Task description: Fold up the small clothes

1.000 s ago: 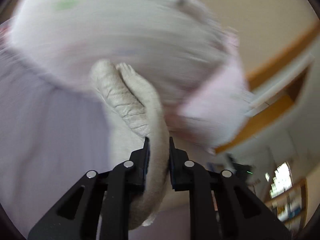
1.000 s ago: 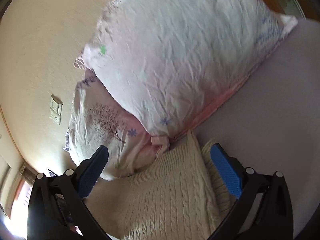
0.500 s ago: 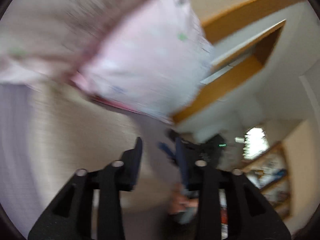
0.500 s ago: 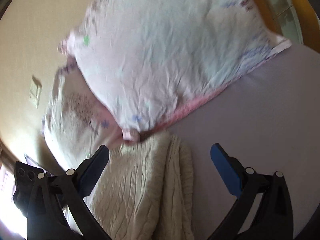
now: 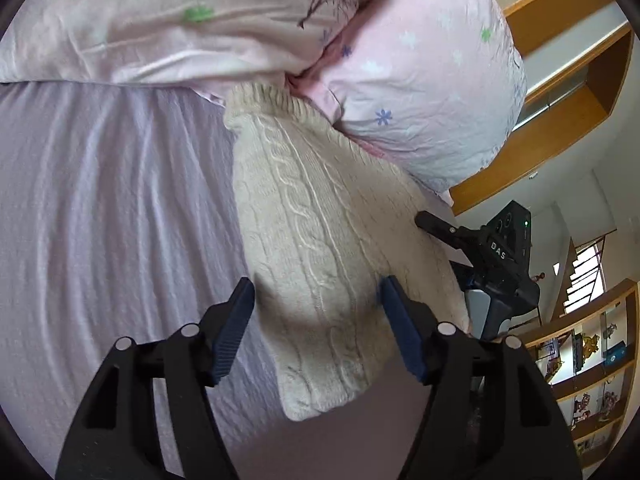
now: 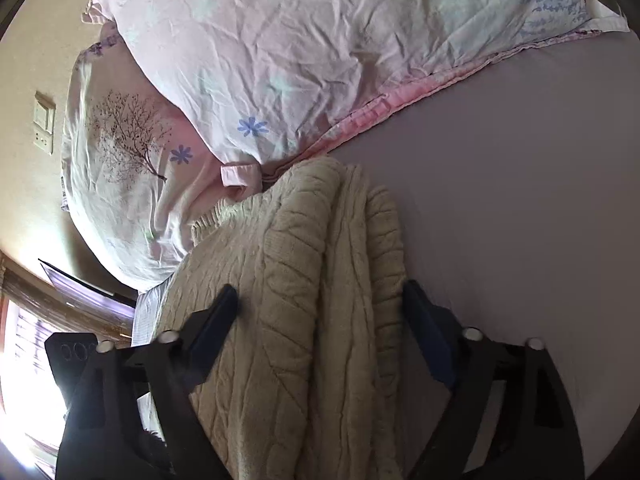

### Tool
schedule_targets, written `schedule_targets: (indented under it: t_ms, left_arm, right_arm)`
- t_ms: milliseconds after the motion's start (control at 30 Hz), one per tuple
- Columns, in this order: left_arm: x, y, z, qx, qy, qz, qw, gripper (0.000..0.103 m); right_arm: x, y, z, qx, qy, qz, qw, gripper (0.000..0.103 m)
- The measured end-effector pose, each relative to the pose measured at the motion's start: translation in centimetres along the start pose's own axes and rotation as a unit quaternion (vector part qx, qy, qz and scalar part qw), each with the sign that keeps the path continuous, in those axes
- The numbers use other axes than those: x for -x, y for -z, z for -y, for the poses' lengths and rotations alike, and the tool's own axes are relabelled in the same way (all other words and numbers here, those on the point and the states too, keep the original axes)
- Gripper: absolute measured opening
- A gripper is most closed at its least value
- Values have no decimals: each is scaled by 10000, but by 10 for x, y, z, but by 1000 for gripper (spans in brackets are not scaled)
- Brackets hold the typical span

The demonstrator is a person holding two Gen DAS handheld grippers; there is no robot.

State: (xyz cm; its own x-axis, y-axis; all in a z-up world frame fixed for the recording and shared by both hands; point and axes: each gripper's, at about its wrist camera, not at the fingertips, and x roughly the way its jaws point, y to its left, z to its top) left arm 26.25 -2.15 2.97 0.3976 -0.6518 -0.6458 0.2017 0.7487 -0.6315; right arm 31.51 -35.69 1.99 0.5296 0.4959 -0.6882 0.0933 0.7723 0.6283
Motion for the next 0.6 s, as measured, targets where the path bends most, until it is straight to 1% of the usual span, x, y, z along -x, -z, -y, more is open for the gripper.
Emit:
schedule_targets:
  t_ms: [33, 67, 100, 133, 167, 200, 233, 267, 333, 367, 400, 433, 467, 500, 533, 567, 600]
  left_arm:
    - [-2, 0, 0, -2, -17, -7, 10000, 69]
    - [-9, 2, -1, -11, -22, -68, 10000, 70]
    - [-12, 4, 0, 8, -10, -113, 9999, 68]
    - [-19, 6, -3, 36, -11, -189, 9998, 61]
    - [-25, 3, -1, 3, -30, -151, 9999, 53]
    - [-26, 3, 0, -80, -25, -129, 9999, 48]
    - [-22, 3, 1, -167, 5, -111, 9998, 38]
    - [-10, 2, 0, -256, 86, -61, 9996, 34]
    - [11, 4, -3, -397, 121, 77, 9991, 33]
    - [29, 7, -4, -549, 14, 241, 9982, 33]
    - [41, 11, -7, -654, -83, 345, 9972, 34]
    - [52, 13, -11, -735, -207, 419, 9962, 37]
    - [63, 17, -19, -807, -477, 504, 9943, 40]
    - [69, 21, -25, -832, -718, 560, 9924, 42]
    - [73, 24, -30, -840, -919, 604, 9904, 44]
    - [83, 31, -35, -861, -980, 716, 9889, 45]
    - [89, 35, -35, -889, -1014, 810, 9876, 45]
  right_arm:
    - [-1, 0, -1, 44, -7, -17, 10000, 69]
    - [-3, 1, -2, 82, -109, -27, 9999, 63]
    - [-4, 1, -3, 85, -236, -61, 9997, 52]
    - [-5, 2, -4, 101, -323, -43, 9994, 47]
    - [-5, 3, -6, 129, -379, -10, 9992, 44]
    - [-3, 4, -10, 189, -522, 68, 9984, 40]
    - [-3, 4, -10, 189, -522, 68, 9984, 39]
    - [-1, 6, -21, 330, -902, 166, 9952, 38]
    - [-3, 11, -38, 559, -1434, 127, 9880, 37]
    - [-3, 11, -38, 559, -1434, 127, 9880, 37]
    - [-7, 15, -48, 713, -1539, 65, 9855, 37]
    - [-25, 22, -66, 1042, -1300, -131, 9859, 38]
    - [-38, 25, -73, 1163, -1015, -311, 9875, 40]
    - [-46, 26, -77, 1244, -641, -421, 9893, 44]
    - [-43, 25, -78, 1248, -419, -351, 9907, 52]
    - [-33, 26, -80, 1218, -289, -145, 9920, 54]
    - [-18, 27, -82, 1177, -250, 129, 9926, 54]
